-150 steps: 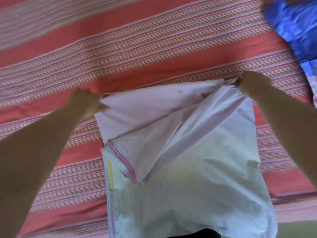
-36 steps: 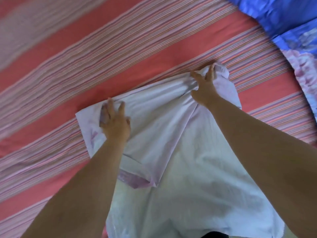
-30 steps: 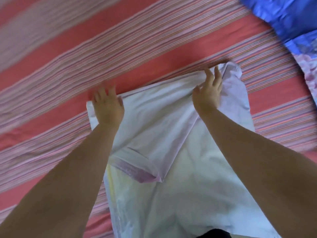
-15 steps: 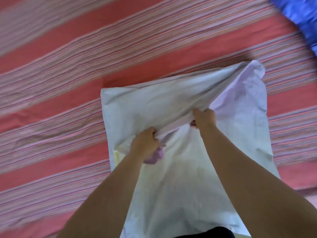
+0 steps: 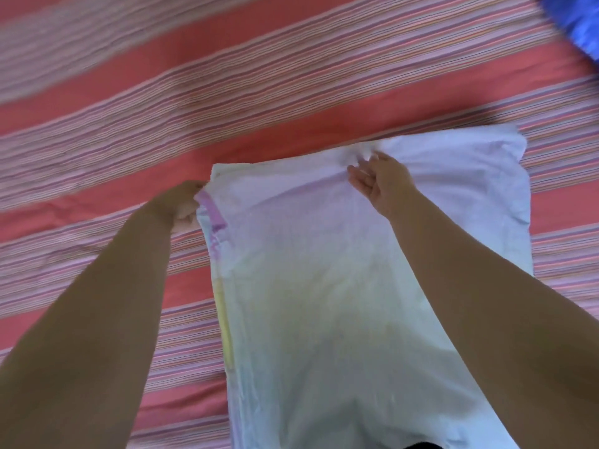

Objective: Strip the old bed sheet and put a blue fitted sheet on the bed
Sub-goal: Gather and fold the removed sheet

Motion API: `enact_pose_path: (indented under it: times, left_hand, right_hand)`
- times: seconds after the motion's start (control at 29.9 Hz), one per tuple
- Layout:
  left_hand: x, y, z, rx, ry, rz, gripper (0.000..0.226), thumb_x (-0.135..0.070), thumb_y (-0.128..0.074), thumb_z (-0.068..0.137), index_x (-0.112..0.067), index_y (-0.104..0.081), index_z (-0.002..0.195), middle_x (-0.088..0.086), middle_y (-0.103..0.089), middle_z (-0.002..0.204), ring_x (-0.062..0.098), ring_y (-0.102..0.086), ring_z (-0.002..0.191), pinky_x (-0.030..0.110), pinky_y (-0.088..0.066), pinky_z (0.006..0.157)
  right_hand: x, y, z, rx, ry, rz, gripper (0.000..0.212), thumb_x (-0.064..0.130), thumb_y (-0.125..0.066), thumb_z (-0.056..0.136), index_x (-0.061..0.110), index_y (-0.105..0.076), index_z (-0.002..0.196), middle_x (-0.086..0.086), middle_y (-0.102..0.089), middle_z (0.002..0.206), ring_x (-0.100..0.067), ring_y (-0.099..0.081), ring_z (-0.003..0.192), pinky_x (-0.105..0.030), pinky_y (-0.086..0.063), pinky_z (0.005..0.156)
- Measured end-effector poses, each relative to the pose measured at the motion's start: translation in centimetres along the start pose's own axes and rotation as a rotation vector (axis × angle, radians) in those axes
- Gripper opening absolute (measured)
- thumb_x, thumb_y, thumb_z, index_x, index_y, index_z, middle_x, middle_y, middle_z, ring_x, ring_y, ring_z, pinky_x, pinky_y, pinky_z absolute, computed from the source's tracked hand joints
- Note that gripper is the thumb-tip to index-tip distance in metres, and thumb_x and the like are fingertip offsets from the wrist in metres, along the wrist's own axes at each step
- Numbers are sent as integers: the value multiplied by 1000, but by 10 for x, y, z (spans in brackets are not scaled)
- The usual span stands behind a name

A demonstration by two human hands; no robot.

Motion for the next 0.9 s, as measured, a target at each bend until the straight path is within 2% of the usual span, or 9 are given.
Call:
enact_pose_path:
  times: [0.1,0.17,0.27,0.33,0.43,0.57,0.67,0.73,0.9]
  left_hand:
    - [7,33,16,-614,-121,-23,39,-27,-44,99,-23,-45,61,-4,-45,54,13,-45,55,20,-31,45]
    - [22,42,24,-812,-87,-251,43,-44,-29,102,-28,-36,62,-7,-38,63,7,-35,55,19,-30,50]
    - [39,7,47,-445,20,-211,52,-64,-22,94,-27,-57,86,-4,-60,86,14,-57,78,29,-46,84]
    - [39,-16,50,-282,-20,-5,49,-62,-45,89,-19,-61,107,5,-65,100,23,-60,90,30,-45,84]
    - [35,-21,60,-402,-172,29,43,-35,-70,83,-6,-61,113,12,-67,107,28,-63,96,28,-43,72]
    - [27,-11,59,-706,-234,103,29,-25,-61,88,-8,-53,111,10,-58,107,34,-56,107,34,-42,78]
    - [5,-36,47,-830,-473,534,56,-30,-55,91,-8,-36,139,16,-38,143,36,-36,131,44,-30,106]
    - [-9,-80,47,-575,-785,839,73,-42,-59,88,-14,-28,147,11,-28,153,33,-26,140,48,-21,113]
    - [-22,-141,66,-142,-574,1057,115,-57,-73,68,-29,2,151,-5,5,160,30,-1,146,65,-16,109]
  right_hand:
    - [-5,-5,7,142,27,-154,59,11,-46,98,30,-21,148,3,-53,127,-16,-56,107,-37,-44,101]
    - [-13,-7,8,230,76,-366,66,14,-50,97,32,-15,150,4,-35,145,-14,-46,122,-37,-33,109]
    - [-25,-13,9,249,211,-676,65,20,-57,94,29,-22,148,2,-35,144,-11,-40,130,-33,-32,109]
    - [-32,-13,6,130,353,-778,56,20,-58,92,23,-35,143,1,-44,142,-12,-44,129,-29,-37,105]
    - [-53,-9,-12,52,601,-1033,47,23,-56,92,20,-44,138,1,-48,140,-15,-47,127,-28,-36,106]
    - [-78,15,-13,388,789,-1828,58,30,-52,93,23,-31,147,4,-17,158,-13,-15,146,-31,-10,118]
    - [-25,53,9,1,892,-1703,59,28,-59,89,16,-39,143,-3,-23,157,-19,-18,146,-39,-12,119]
    - [19,76,21,-264,843,-1643,60,29,-59,88,18,-38,143,-1,-20,158,-20,-15,146,-40,-11,118]
    - [112,123,40,-477,609,-1768,63,46,-52,91,22,-31,145,-7,-28,153,-24,-19,144,-51,-7,116]
Point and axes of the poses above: each hand's wrist, its own z-axis towards the middle knuckle, its own y-axis out of the back of the hand, x = y × z, the point moved 4 cm from there along z, towards the middle knuckle
